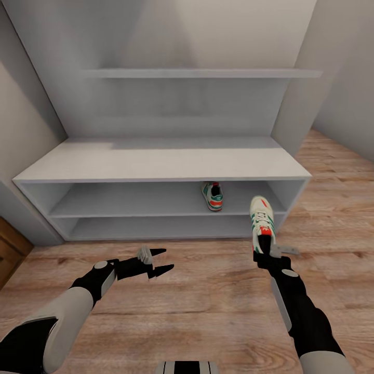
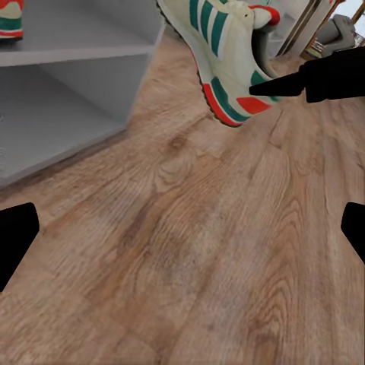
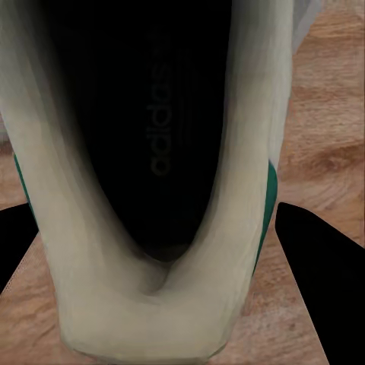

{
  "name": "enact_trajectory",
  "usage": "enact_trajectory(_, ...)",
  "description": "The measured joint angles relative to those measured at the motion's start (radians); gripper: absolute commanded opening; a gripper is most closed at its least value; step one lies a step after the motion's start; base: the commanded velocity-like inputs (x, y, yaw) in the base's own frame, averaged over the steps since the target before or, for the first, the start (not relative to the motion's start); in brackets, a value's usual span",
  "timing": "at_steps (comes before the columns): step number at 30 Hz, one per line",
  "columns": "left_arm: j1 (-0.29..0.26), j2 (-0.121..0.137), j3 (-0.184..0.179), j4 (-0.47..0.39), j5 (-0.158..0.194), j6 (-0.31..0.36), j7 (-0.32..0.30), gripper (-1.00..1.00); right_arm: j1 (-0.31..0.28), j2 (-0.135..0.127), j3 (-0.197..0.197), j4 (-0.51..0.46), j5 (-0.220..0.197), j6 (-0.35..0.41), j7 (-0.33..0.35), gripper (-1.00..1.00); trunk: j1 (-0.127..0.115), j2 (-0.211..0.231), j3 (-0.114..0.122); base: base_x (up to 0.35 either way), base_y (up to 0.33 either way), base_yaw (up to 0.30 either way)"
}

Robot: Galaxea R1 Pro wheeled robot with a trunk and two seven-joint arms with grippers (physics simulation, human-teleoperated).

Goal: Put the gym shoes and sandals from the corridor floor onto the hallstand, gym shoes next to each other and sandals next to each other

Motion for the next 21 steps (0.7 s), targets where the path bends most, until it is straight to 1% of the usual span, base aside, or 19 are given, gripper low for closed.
enact_trajectory(4,0.000,0.000,0.000,0.000,0.000,0.000,0.001,1.00,0.000,0.000,0.001,0.000,0.000,0.000,0.000,-1.00,0.000,0.000,0.000,0.282,0.000,0.000)
enact_trajectory(6,0.000,-0.006,0.000,0.011,-0.001,0.000,0.001,1.00,0.000,0.000,0.002,0.000,0.000,0.000,0.000,-1.00,0.000,0.000,0.000,0.114,0.000,0.000)
enact_trajectory(10,0.000,-0.013,0.000,0.047,-0.003,0.000,0.002,1.00,0.000,-0.001,0.004,0.000,0.001,-0.001,0.001,-1.00,0.000,0.000,0.000,0.023,0.000,0.000)
enact_trajectory(18,0.000,-0.014,0.000,0.052,-0.003,0.000,0.001,1.00,0.000,-0.001,0.003,0.000,0.001,-0.001,0.002,-1.00,0.000,0.000,0.000,0.003,0.000,0.002)
enact_trajectory(20,0.000,-0.015,0.000,0.053,-0.003,0.000,0.000,1.00,0.000,-0.001,0.003,0.000,0.001,-0.002,0.002,-1.00,0.000,0.000,0.000,0.000,0.000,0.101)
enact_trajectory(21,0.000,-0.022,-0.001,0.054,-0.002,-0.001,-0.001,1.00,0.000,-0.001,0.003,0.000,0.001,-0.001,0.002,-1.00,0.000,0.000,0.000,0.000,0.000,0.180)
